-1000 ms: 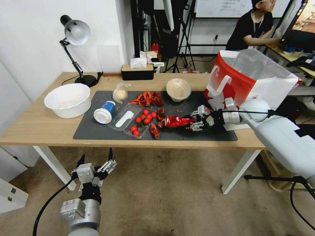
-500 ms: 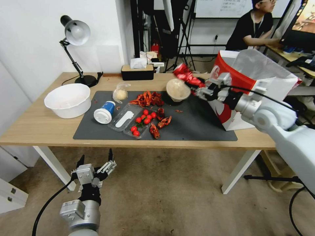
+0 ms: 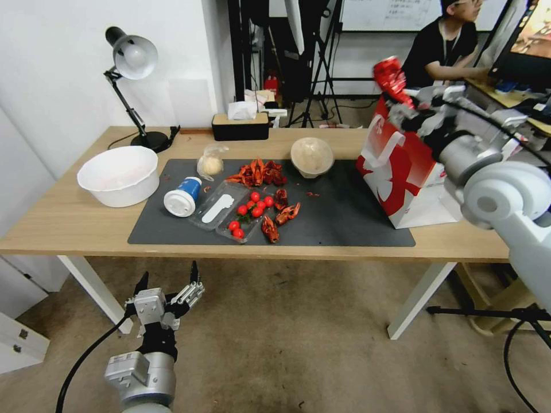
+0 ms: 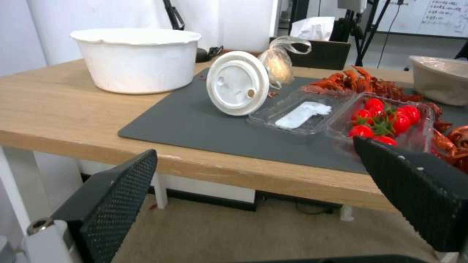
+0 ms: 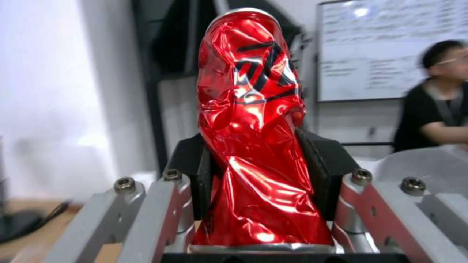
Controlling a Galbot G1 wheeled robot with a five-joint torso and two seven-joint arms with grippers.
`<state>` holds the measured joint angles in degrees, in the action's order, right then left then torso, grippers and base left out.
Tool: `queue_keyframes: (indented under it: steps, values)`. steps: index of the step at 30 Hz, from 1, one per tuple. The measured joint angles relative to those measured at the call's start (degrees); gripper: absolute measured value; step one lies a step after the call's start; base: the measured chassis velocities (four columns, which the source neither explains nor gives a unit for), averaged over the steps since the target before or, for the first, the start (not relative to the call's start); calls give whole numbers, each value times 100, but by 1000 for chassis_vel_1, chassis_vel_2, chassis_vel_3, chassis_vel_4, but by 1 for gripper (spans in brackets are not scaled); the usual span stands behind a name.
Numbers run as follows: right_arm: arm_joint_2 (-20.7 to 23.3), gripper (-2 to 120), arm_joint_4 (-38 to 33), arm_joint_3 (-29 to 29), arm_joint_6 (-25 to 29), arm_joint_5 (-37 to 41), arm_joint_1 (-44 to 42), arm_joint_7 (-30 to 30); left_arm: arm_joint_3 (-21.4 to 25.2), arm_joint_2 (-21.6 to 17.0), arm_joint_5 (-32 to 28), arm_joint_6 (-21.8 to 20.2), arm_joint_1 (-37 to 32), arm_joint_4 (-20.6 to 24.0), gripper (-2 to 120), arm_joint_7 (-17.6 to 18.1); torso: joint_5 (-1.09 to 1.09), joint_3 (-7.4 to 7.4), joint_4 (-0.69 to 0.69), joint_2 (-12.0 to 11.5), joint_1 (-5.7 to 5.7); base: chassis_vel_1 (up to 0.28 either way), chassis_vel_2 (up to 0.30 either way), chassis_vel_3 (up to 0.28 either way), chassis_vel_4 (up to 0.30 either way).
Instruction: Pick up the trash from the table and place it into the takeout bag.
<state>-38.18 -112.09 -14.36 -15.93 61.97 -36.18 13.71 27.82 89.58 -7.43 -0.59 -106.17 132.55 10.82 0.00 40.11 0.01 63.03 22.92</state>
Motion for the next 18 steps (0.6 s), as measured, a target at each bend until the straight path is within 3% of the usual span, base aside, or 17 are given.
queue_keyframes:
  steps: [3,4,7,16,18]
  values:
    - [-34,37,3,-68,-76,122,340,1013,30,-28,-8,27,-26,23,100,1,0,0,0,-1,-1,0,0,0,0]
    - [-34,37,3,-68,-76,122,340,1013,30,-28,-8,27,-26,23,100,1,0,0,0,-1,-1,0,0,0,0]
    - [3,37,122,-117,-321,277,452,1751,17,-35,-10,78,-28,21,100,-3,0,0,-1,-1,0,0,0,0,0]
    - [39,37,239,-251,-503,529,300,2219,-6,-46,-14,106,-10,12,100,-30,0,0,-2,-1,0,0,0,0,0]
    - [32,46,245,-270,-544,574,249,2241,-10,-48,-14,106,-21,28,100,-37,0,0,-1,-1,0,0,0,0,0]
